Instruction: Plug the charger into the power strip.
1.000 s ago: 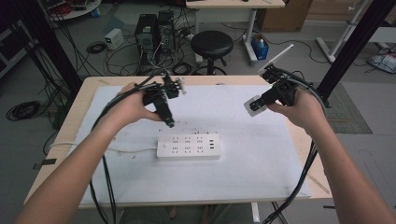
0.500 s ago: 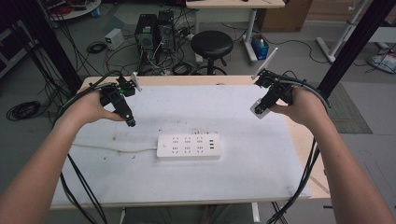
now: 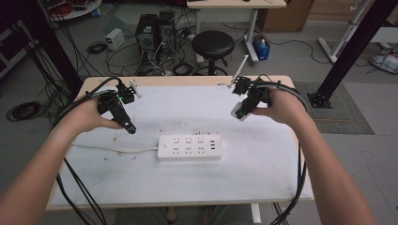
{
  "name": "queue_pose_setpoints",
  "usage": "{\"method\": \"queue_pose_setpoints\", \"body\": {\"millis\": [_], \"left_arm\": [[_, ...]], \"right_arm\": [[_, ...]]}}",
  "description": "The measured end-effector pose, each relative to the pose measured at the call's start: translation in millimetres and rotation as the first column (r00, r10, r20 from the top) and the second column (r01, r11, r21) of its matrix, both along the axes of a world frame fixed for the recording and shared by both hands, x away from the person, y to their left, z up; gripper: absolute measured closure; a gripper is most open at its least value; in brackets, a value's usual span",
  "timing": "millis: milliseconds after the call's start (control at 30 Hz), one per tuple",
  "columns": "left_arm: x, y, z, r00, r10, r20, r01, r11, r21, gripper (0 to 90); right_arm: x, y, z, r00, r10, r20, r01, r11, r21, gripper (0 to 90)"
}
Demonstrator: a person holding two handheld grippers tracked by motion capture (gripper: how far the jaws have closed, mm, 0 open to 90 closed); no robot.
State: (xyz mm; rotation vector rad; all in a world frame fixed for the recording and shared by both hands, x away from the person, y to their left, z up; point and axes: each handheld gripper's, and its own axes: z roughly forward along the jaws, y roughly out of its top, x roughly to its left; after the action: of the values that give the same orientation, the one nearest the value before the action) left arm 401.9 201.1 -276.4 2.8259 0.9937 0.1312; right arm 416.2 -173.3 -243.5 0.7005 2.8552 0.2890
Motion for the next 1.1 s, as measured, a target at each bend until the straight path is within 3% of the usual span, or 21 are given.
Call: {"method": "queue_pose_setpoints", "body": {"millis": [133,267,300,400,567,633,667,733,767,833,867,900,967,1067,1100], "left_arm": [[-4.9,0.8,-3.7,0.9999,-0.011,-0.001,0.011,0.9999,-0.003,16.2],[-11.2,0.0,-4.3,0.9995,-0.026,0.015,0.026,0.9996,-0.007,16.2],[-12.8,-0.3,-4.1,0.9993,-0.032,0.019,0.032,0.9995,-0.006,16.2],[-15.8,-1.4,-4.1,0.9989,-0.041,0.024,0.041,0.9991,-0.013,16.1],[-22.1,-6.0,-3.8,0.9973,-0.063,0.036,0.064,0.9978,-0.016,16.1],[-23.9,-7.5,-3.8,0.9971,-0.064,0.041,0.065,0.9977,-0.018,16.1],[-23.9,-7.6,-3.0,0.9962,-0.078,0.039,0.078,0.9969,-0.009,16.2],[-25.6,-8.7,-3.8,0.9962,-0.075,0.044,0.076,0.997,-0.015,16.1],[-25.9,-8.7,-3.8,0.996,-0.082,0.037,0.082,0.9965,-0.013,16.1],[-26.4,-9.0,-4.5,0.9955,-0.086,0.039,0.086,0.9963,-0.007,16.2],[-26.7,-9.1,-5.2,0.996,-0.081,0.037,0.082,0.9965,-0.013,16.2],[-26.7,-9.1,-5.2,0.996,-0.081,0.037,0.082,0.9965,-0.013,16.1],[-26.3,-8.7,-5.9,0.9959,-0.084,0.034,0.085,0.9963,-0.013,16.1],[-26.2,-8.8,-8.0,0.9966,-0.075,0.035,0.076,0.997,-0.017,16.1],[-25.6,-8.4,-8.2,0.9961,-0.084,0.029,0.084,0.9963,-0.016,16.1]], "right_arm": [[4.6,27.2,-15.5,0.9961,0.085,-0.023,-0.086,0.996,-0.031,61.8],[6.2,55.0,-34.2,0.9801,0.195,-0.036,-0.196,0.98,-0.044,61.9],[6.2,61.3,-39.0,0.9726,0.229,-0.039,-0.231,0.971,-0.055,61.9],[4.3,73.4,-47.8,0.9661,0.25,-0.062,-0.255,0.964,-0.074,61.9],[-0.7,104.5,-71.0,0.9276,0.357,-0.111,-0.368,0.924,-0.107,62.0],[-1.0,112.7,-77.7,0.9173,0.376,-0.131,-0.392,0.911,-0.126,61.9],[-2.2,116.2,-80.6,0.9166,0.376,-0.135,-0.393,0.909,-0.136,61.9],[-1.4,122.0,-86.3,0.9048,0.406,-0.128,-0.422,0.894,-0.147,62.0],[-2.2,124.3,-88.1,0.9066,0.399,-0.138,-0.418,0.895,-0.155,61.9],[-1.4,127.7,-92.2,0.8978,0.419,-0.137,-0.437,0.884,-0.166,62.0],[-2.1,129.2,-93.8,0.9015,0.409,-0.141,-0.429,0.886,-0.173,62.0],[-0.9,130.2,-95.7,0.8944,0.423,-0.145,-0.444,0.877,-0.181,61.9],[-0.4,131.7,-96.9,0.8919,0.428,-0.145,-0.45,0.874,-0.185,62.0],[0.2,133.0,-100.2,0.8807,0.448,-0.155,-0.472,0.855,-0.213,62.1],[0.1,133.9,-101.1,0.8822,0.445,-0.152,-0.469,0.859,-0.207,62.1]]}}
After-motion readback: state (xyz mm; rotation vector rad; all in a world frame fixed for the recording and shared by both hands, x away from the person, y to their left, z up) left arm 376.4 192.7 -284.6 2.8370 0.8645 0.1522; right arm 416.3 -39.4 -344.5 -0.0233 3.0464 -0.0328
